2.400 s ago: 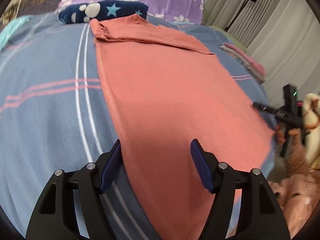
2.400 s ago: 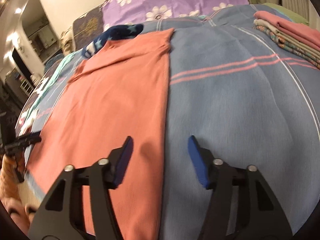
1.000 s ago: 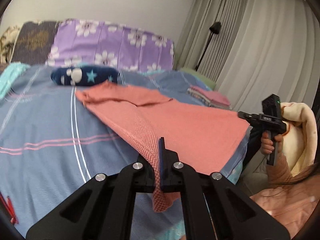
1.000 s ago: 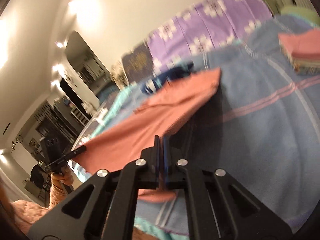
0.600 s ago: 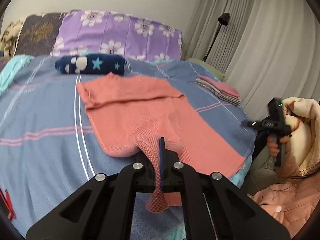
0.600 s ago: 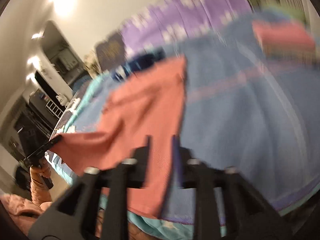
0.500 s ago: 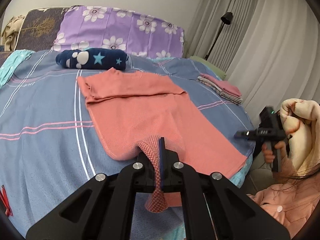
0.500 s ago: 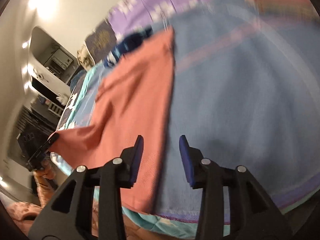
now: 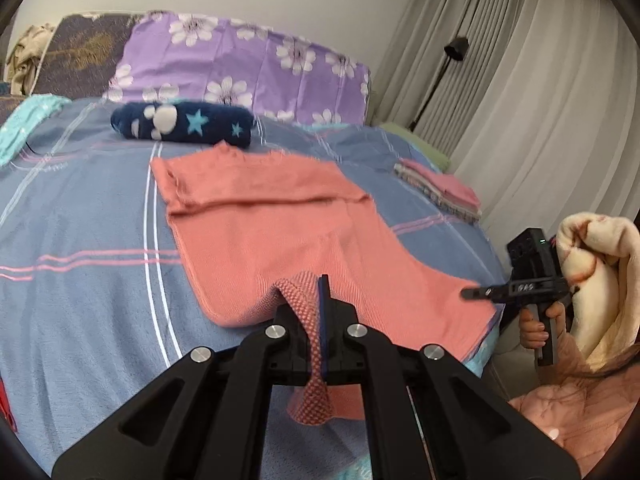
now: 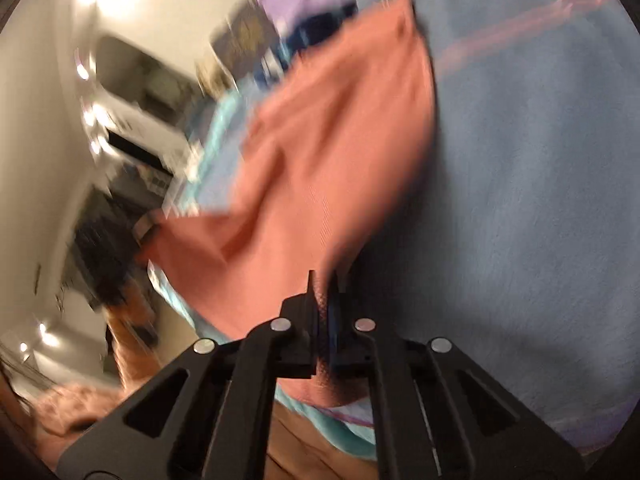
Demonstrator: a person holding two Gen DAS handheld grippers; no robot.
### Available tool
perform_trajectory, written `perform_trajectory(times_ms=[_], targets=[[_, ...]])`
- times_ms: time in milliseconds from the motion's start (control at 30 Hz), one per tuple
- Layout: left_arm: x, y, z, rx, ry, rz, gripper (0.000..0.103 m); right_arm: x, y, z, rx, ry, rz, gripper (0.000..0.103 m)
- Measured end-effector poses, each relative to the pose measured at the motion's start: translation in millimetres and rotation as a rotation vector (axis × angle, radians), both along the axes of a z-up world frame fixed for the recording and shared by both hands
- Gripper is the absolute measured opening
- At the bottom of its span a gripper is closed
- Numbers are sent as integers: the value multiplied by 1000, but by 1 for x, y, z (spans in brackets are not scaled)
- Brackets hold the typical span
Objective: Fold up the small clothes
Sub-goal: 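Grasp the hem with the left tool while the right tool grasps the hem too, lifting toward the collar, then carry the hem over toward the collar with both tools and release it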
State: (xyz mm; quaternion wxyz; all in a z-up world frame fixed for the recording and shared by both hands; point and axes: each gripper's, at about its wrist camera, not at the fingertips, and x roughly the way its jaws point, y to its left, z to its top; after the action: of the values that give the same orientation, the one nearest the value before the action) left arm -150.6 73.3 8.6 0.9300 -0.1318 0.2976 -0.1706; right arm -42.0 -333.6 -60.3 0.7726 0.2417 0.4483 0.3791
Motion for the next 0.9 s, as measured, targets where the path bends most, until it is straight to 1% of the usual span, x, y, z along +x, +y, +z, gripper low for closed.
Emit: perform_trajectory(times_ms=[33, 133, 200, 267, 333, 367, 433, 500, 633, 667, 733, 767, 833, 867, 900], targets=[[-4, 0, 6, -3, -16, 3, 2, -5, -9, 12, 24, -41, -20, 3], [-18, -1, 26, -18, -69, -12, 2, -30, -41, 56, 88, -206, -87, 3], [-30, -6, 36, -10, -91, -30, 2, -43, -54, 69, 109, -282, -119, 3], [-39, -10, 40, 1, -97, -35, 2, -47, -59, 71, 139, -322, -117, 3], [-44, -7, 43, -8, -91, -34, 2, -40, -55, 71, 132, -312, -131, 3], [-44, -6, 42, 0, -91, -28, 2, -35, -54, 68, 121, -305, -133, 3], [-41, -1, 40, -7, -85, -16, 2, -22, -51, 62, 98, -275, -130, 3], [-31, 4, 36, -36, -62, -8, 2, -12, -38, 63, 77, -250, -124, 3], [-4, 12, 31, -62, -32, 6, 2, 11, -19, 69, 65, -256, -123, 4], [7, 15, 31, -69, -24, 15, 2, 15, -17, 72, 64, -260, -128, 4], [26, 20, 31, -80, -10, 25, 2, 37, -10, 77, 50, -265, -147, 4], [43, 24, 31, -71, 1, 40, 2, 53, -5, 80, 36, -263, -165, 4], [64, 28, 31, -44, 13, 68, 2, 77, 1, 83, 23, -253, -191, 4], [81, 30, 33, -8, 15, 101, 2, 87, 5, 84, 15, -246, -202, 5], [90, 30, 34, 11, 14, 116, 2, 104, 10, 85, 6, -235, -212, 5]])
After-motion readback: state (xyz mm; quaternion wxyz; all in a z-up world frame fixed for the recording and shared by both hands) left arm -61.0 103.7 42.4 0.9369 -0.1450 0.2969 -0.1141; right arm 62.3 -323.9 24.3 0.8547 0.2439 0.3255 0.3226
